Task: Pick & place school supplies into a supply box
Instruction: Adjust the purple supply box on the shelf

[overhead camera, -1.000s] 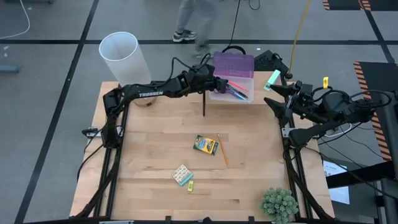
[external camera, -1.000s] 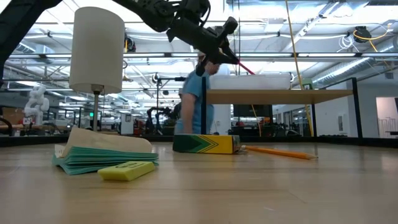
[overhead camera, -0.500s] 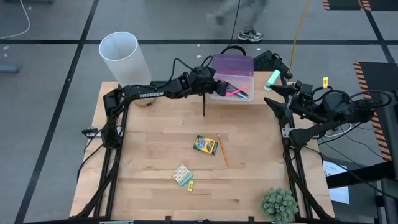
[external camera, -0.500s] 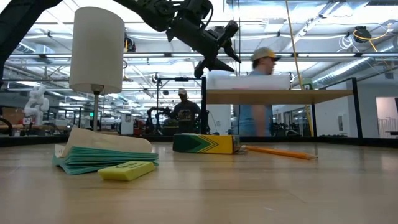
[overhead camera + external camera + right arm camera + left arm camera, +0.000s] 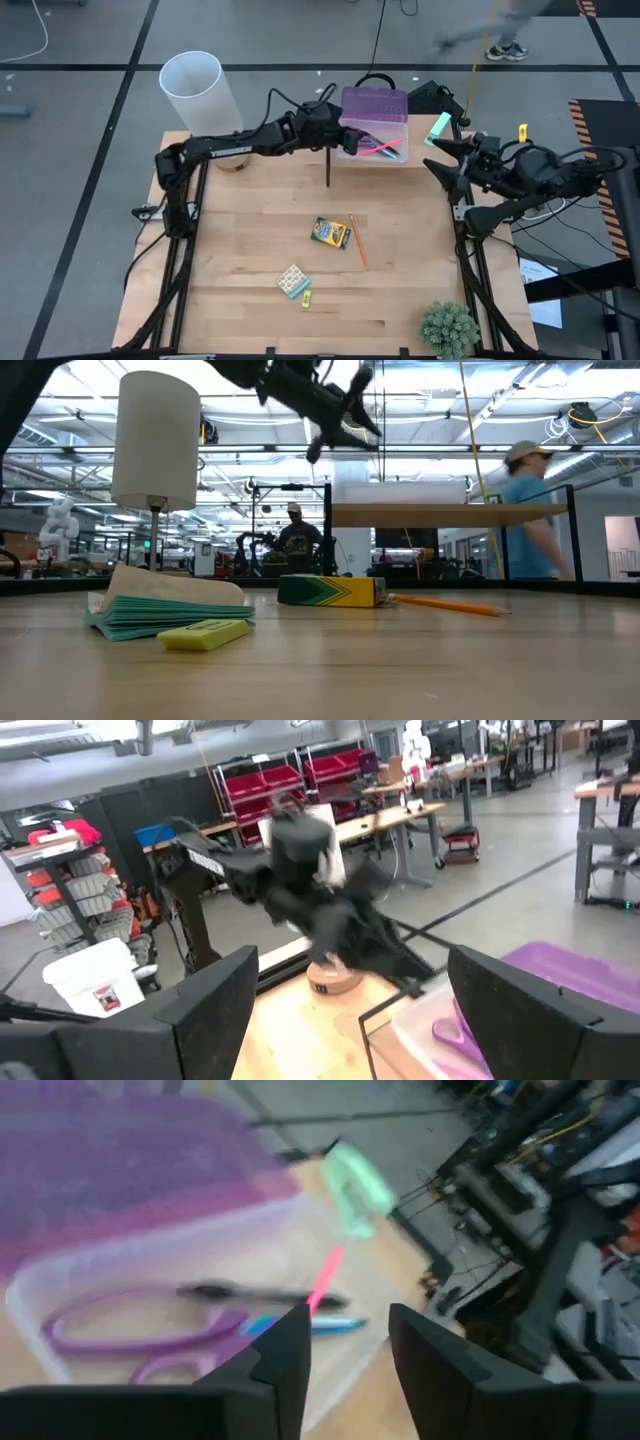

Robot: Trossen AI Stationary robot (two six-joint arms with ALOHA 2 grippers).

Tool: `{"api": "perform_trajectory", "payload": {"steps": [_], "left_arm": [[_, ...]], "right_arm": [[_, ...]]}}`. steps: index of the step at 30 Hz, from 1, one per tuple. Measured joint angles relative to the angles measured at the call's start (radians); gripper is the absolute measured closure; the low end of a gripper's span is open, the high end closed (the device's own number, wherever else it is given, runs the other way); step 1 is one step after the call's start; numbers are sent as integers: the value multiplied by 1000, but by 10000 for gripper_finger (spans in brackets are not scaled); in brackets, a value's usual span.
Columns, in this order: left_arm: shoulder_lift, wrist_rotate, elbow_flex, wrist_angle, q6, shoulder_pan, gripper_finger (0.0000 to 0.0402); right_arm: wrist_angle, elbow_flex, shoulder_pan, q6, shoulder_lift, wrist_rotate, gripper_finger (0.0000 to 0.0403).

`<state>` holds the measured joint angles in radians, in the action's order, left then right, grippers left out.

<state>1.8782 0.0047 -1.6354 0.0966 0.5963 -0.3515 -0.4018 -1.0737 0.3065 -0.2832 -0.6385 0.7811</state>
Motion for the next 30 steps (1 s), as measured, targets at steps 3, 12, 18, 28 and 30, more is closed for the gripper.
{"api": "perform_trajectory", "payload": {"steps": [3,12,18,28,30], "left_arm": [[-61,-14,0,76,-39,17,284],[-256,-115,-1,369,-92,89,320],[-320,-172,-1,513,-67,176,325],[-316,-304,-1,554,50,371,325],[-314,-327,0,565,75,402,325]], "right_arm": [[-36,0,0,-55,-3,0,85],[70,0,-108,-28,-117,33,106],[101,0,-265,-131,-226,-180,155],[138,0,-530,-258,-377,-464,244],[118,0,-581,-280,-406,-513,260]]}}
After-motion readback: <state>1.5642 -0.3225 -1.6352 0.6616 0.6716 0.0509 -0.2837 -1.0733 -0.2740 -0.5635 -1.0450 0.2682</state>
